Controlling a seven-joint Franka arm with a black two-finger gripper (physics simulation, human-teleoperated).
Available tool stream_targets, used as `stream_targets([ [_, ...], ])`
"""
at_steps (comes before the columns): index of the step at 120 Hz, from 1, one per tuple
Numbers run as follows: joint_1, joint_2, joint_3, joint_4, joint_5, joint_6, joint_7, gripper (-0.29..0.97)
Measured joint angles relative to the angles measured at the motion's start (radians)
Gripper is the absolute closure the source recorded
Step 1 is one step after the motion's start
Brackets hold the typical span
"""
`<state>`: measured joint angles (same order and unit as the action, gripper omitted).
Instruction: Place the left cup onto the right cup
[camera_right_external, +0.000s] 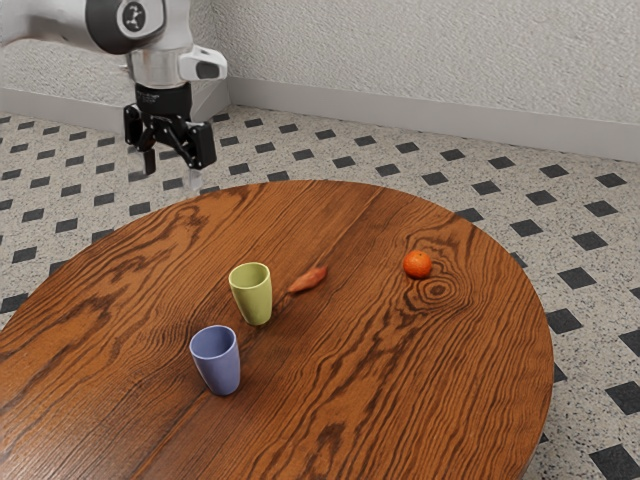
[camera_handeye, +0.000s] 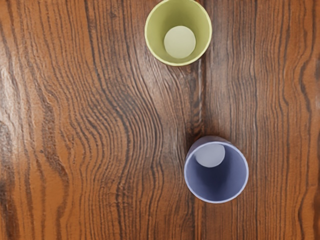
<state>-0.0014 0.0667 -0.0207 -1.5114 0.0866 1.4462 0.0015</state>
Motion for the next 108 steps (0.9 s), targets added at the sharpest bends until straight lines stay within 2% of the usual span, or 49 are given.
stream_targets([
  [14,0.005,0.029,0.002,0.016,-0.010,0.027,-0.001,0.00],
  [34,0.059,0.208,0.004,0.202,-0.007,0.049,0.002,0.00],
  [46,0.075,0.275,0.004,0.238,-0.010,0.062,0.003,0.00],
  [62,0.102,0.335,0.004,0.208,-0.019,0.097,0.005,0.00],
  [90,0.117,0.344,0.004,0.059,-0.024,0.211,0.008,0.00],
  [108,0.118,0.358,0.005,0.019,-0.019,0.325,0.009,0.00],
])
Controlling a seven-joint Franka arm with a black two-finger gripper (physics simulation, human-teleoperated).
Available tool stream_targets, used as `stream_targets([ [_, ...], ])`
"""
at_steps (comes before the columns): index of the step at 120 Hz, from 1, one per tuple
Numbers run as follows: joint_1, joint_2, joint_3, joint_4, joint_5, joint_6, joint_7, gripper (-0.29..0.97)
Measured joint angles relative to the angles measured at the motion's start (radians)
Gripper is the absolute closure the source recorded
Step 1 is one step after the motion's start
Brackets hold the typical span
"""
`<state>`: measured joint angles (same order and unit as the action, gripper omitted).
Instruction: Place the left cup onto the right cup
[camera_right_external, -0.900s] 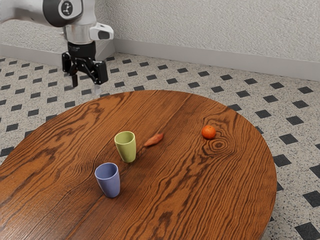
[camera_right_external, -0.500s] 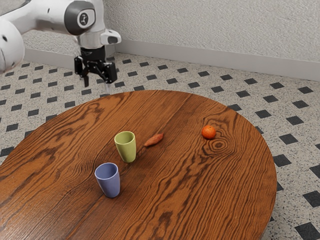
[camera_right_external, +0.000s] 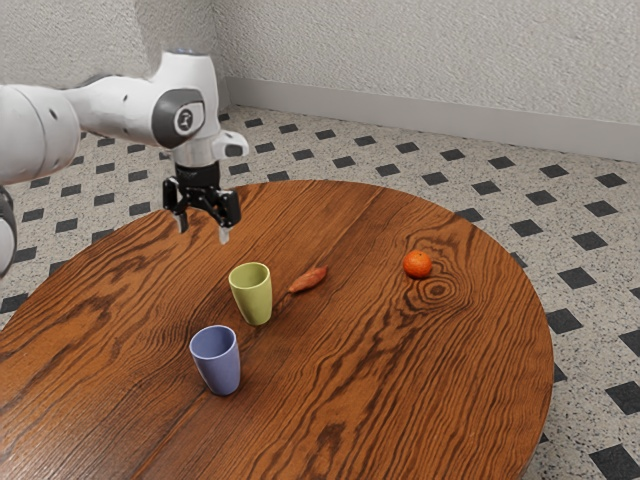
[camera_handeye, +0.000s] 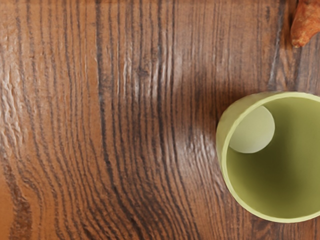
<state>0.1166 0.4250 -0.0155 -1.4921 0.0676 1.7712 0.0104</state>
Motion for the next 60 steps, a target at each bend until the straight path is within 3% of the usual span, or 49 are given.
stream_targets([
  [60,-0.001,0.076,-0.005,-0.099,-0.005,0.249,-0.005,0.00],
])
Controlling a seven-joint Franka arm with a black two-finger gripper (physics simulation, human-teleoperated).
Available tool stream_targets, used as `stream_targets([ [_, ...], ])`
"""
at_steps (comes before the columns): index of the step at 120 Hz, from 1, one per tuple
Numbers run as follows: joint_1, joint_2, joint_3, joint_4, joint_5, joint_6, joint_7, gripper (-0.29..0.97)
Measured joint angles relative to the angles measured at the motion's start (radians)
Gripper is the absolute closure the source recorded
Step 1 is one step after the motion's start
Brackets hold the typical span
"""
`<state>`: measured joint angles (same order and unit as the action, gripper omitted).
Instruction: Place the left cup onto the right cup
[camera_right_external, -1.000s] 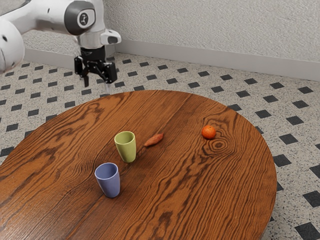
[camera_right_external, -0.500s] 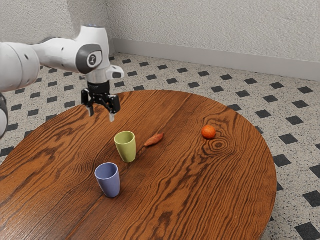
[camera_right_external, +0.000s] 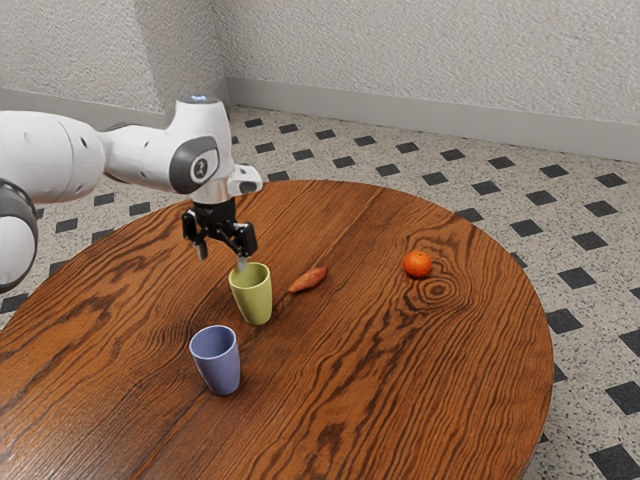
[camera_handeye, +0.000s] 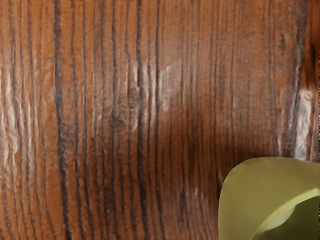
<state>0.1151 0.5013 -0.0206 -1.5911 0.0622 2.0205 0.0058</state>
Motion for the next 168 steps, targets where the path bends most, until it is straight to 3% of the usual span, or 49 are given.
stream_targets([
  [50,-0.007,0.060,-0.004,-0.002,0.002,0.065,-0.010,0.01],
  [57,-0.009,0.061,-0.004,-0.002,0.003,0.070,-0.011,0.09],
  [76,-0.014,0.062,-0.010,0.000,0.006,0.077,-0.018,0.48],
  [93,-0.015,0.062,-0.016,0.000,0.010,0.080,-0.029,0.65],
  [126,-0.037,0.021,-0.025,0.004,0.021,0.077,-0.046,0.76],
  [151,-0.073,-0.102,-0.026,-0.004,0.027,0.028,-0.059,0.78],
  [168,-0.079,-0.196,-0.027,-0.084,0.027,-0.004,-0.068,0.78],
])
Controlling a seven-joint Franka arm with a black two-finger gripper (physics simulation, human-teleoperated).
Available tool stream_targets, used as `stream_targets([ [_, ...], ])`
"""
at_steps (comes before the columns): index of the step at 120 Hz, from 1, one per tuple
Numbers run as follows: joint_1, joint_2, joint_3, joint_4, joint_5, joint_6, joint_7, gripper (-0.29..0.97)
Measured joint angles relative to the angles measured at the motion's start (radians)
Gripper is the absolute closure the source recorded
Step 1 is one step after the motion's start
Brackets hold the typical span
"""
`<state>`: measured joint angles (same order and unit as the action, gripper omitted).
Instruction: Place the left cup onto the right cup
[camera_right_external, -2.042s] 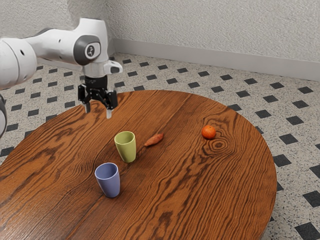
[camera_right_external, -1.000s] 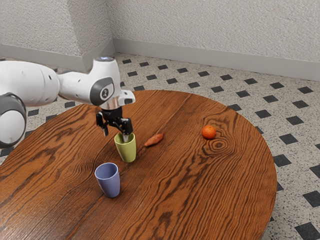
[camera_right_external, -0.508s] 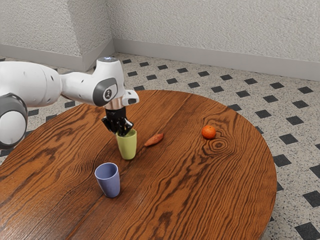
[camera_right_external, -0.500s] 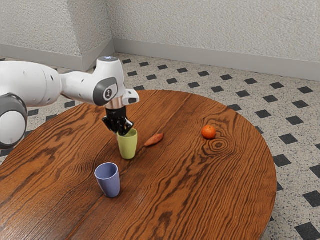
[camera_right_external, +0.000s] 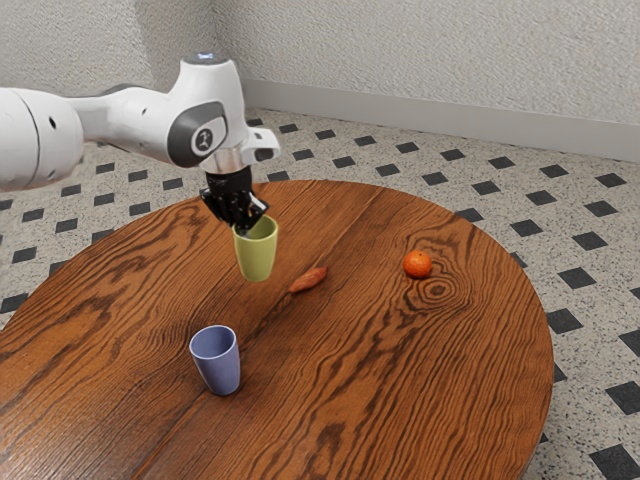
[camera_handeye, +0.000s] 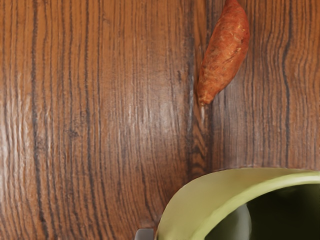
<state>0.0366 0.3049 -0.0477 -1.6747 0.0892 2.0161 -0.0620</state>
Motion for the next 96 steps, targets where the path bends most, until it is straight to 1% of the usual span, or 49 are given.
stream_targets([
  [18,-0.003,-0.080,0.000,-0.089,-0.005,-0.016,-0.014,0.78],
  [74,-0.087,-0.364,0.014,-0.365,-0.009,-0.026,-0.091,0.79],
  [96,-0.071,-0.405,0.053,-0.437,-0.010,-0.022,-0.123,0.79],
])
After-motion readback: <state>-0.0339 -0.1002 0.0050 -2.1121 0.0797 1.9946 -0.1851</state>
